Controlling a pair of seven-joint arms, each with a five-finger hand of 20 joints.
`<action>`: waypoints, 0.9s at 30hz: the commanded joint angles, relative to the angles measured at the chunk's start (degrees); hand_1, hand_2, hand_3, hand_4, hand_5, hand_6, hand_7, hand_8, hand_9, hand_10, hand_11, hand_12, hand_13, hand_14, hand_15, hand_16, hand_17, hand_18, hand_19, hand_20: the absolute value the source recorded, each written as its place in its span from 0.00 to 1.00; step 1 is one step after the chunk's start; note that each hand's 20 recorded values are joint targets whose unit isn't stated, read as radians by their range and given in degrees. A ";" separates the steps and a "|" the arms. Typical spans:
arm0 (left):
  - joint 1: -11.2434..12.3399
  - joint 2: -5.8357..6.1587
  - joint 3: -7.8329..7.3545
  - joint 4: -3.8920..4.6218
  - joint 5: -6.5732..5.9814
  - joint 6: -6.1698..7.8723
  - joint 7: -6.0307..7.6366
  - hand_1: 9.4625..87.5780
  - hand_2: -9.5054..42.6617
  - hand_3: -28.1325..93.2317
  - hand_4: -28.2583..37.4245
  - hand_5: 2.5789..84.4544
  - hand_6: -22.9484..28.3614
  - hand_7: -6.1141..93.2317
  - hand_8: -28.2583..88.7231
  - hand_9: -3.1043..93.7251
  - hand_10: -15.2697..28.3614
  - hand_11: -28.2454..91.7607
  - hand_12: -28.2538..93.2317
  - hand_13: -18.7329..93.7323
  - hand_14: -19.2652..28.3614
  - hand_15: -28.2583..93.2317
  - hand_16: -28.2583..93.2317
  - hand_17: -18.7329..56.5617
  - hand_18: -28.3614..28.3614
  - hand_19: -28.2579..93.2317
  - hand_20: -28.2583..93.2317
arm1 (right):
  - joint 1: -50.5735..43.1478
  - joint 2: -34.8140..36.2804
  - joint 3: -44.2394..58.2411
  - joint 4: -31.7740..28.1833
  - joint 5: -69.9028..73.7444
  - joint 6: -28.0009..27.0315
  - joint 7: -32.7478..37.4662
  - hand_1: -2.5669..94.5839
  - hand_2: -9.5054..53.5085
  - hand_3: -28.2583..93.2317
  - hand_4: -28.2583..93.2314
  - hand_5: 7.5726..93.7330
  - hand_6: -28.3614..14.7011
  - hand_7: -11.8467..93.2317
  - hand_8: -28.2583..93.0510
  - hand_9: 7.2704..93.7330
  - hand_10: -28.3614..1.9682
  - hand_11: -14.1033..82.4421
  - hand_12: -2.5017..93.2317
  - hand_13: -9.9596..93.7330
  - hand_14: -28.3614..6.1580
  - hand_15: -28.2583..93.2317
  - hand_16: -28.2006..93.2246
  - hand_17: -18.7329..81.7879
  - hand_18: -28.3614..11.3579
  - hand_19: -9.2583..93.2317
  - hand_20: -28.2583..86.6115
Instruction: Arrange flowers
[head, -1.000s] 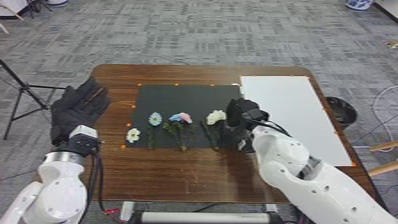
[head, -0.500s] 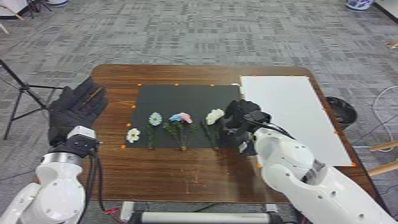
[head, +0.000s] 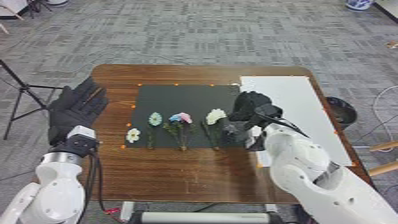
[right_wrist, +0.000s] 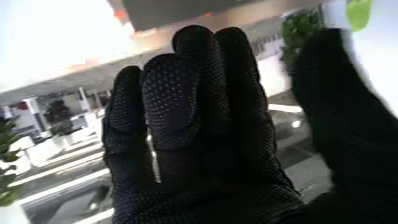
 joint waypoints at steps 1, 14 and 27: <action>-0.56 0.00 -0.54 0.61 0.43 -1.49 -1.04 0.20 0.52 0.83 0.00 0.51 0.63 0.16 0.17 0.37 0.68 0.41 0.30 0.39 0.71 0.44 0.19 0.17 0.77 0.53 0.31 | -1.72 0.35 11.04 2.32 28.38 15.56 -13.09 0.30 0.19 0.83 0.05 0.56 0.55 0.28 0.14 0.60 0.40 0.35 0.24 0.61 0.44 0.64 0.43 0.43 0.22 0.71 0.53; 0.69 0.55 -9.55 5.56 -1.48 -14.61 -4.29 0.16 0.43 0.82 0.00 0.42 0.61 0.07 0.18 0.30 0.63 0.32 0.28 0.31 0.57 0.30 0.18 0.18 0.69 0.46 0.29 | -4.16 -1.69 25.54 6.79 69.89 3.75 -28.64 0.13 0.33 0.82 0.04 0.36 0.54 0.17 0.18 0.38 0.37 0.19 0.19 0.39 0.33 0.37 0.40 0.32 0.28 0.44 0.38; 0.04 -0.17 -12.34 6.86 -0.81 -12.76 -3.50 0.16 0.41 0.81 0.00 0.37 0.58 0.06 0.19 0.26 0.60 0.29 0.28 0.28 0.55 0.25 0.19 0.19 0.65 0.41 0.29 | -12.22 -4.49 31.69 2.71 74.23 5.19 -33.06 0.10 0.32 0.82 0.04 0.35 0.50 0.13 0.18 0.35 0.37 0.18 0.17 0.38 0.39 0.29 0.41 0.29 0.27 0.41 0.38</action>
